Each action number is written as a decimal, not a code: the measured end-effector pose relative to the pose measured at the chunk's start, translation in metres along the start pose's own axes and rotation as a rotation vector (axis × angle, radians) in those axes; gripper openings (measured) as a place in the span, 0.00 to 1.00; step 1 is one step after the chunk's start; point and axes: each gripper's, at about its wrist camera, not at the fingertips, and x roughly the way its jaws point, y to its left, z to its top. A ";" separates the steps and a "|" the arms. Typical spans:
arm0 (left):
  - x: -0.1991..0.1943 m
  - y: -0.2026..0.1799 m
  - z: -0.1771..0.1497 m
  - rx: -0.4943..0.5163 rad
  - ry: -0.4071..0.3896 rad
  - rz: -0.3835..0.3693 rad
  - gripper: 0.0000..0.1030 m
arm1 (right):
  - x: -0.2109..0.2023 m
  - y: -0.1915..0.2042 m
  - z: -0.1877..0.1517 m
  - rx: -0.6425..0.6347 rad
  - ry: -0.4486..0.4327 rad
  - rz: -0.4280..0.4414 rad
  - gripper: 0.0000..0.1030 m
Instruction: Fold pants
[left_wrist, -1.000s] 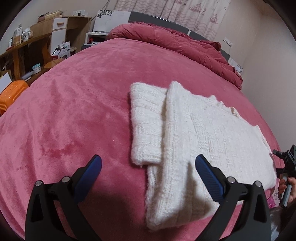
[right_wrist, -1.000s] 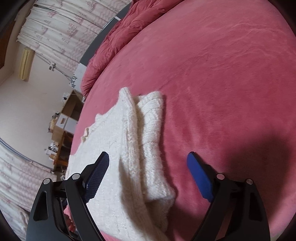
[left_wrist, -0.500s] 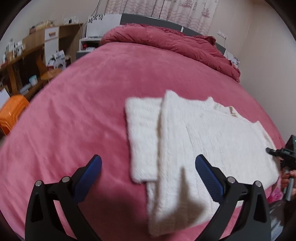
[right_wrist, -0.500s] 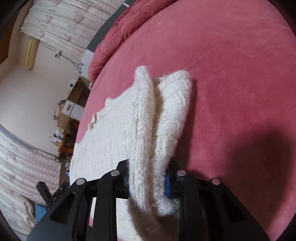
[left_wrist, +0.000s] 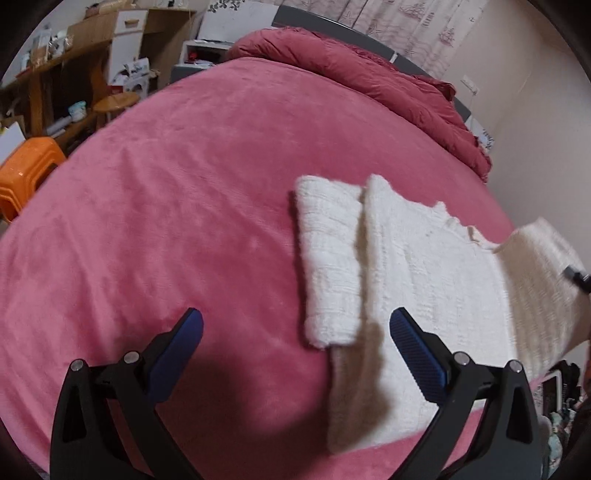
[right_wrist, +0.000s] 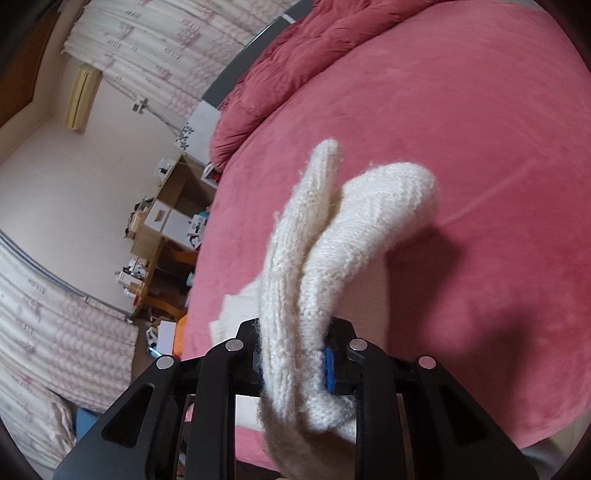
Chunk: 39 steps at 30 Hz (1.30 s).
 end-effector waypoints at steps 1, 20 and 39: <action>-0.002 0.002 0.000 -0.005 -0.005 0.008 0.98 | 0.002 0.007 -0.001 -0.006 0.005 0.000 0.20; -0.001 0.039 0.003 -0.158 -0.006 -0.027 0.98 | 0.158 0.147 -0.084 -0.282 0.146 -0.152 0.19; -0.017 0.058 0.002 -0.249 -0.141 -0.146 0.97 | 0.122 0.154 -0.151 -0.508 0.015 0.091 0.63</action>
